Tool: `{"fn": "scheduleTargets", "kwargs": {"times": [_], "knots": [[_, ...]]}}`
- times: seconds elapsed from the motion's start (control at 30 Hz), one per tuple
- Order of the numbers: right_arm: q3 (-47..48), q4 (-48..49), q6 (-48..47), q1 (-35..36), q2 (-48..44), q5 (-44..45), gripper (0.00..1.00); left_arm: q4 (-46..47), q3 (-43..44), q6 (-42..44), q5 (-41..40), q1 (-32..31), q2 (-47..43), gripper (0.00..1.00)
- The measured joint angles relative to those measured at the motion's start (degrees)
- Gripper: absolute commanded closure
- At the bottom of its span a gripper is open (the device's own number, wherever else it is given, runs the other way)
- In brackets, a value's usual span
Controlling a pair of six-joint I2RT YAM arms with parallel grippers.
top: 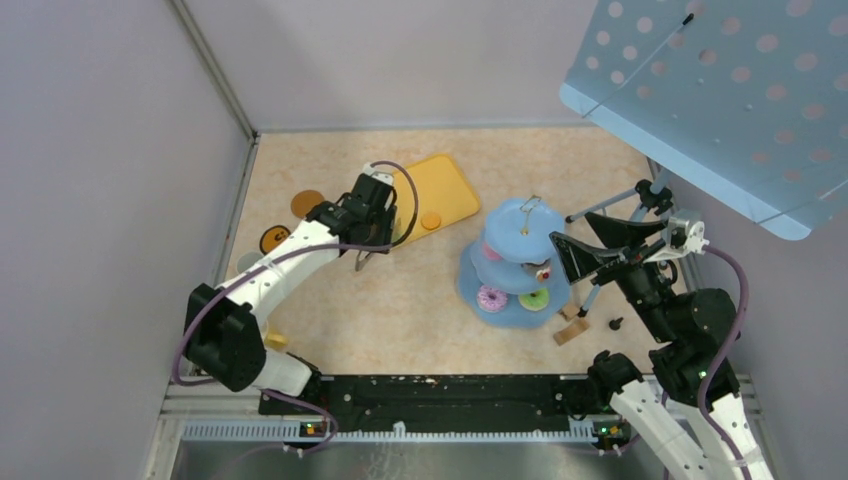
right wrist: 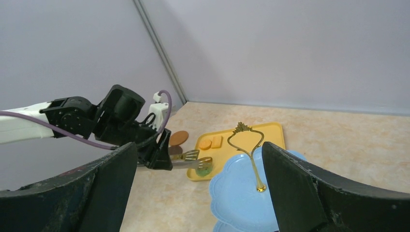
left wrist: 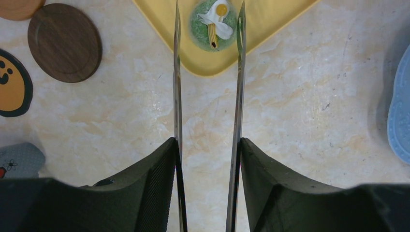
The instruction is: Serve the afternoon tea
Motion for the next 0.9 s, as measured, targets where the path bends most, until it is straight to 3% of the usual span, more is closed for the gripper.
{"fn": "scheduleTargets", "kwargs": {"times": [0.17,0.63,0.9], "knots": [[0.00,0.07,0.00,0.00,0.09,0.00,0.03,0.85,-0.02,0.02,-0.11,0.00,2.12,0.45],[-0.07,1.14,0.04,0.00,1.31,-0.09,0.03,0.92,-0.59,0.26,1.40,0.02,3.17,0.71],[-0.79,1.31,0.09,0.00,1.38,-0.09,0.03,-1.73,3.87,1.01,4.24,0.09,2.51,0.68]]}}
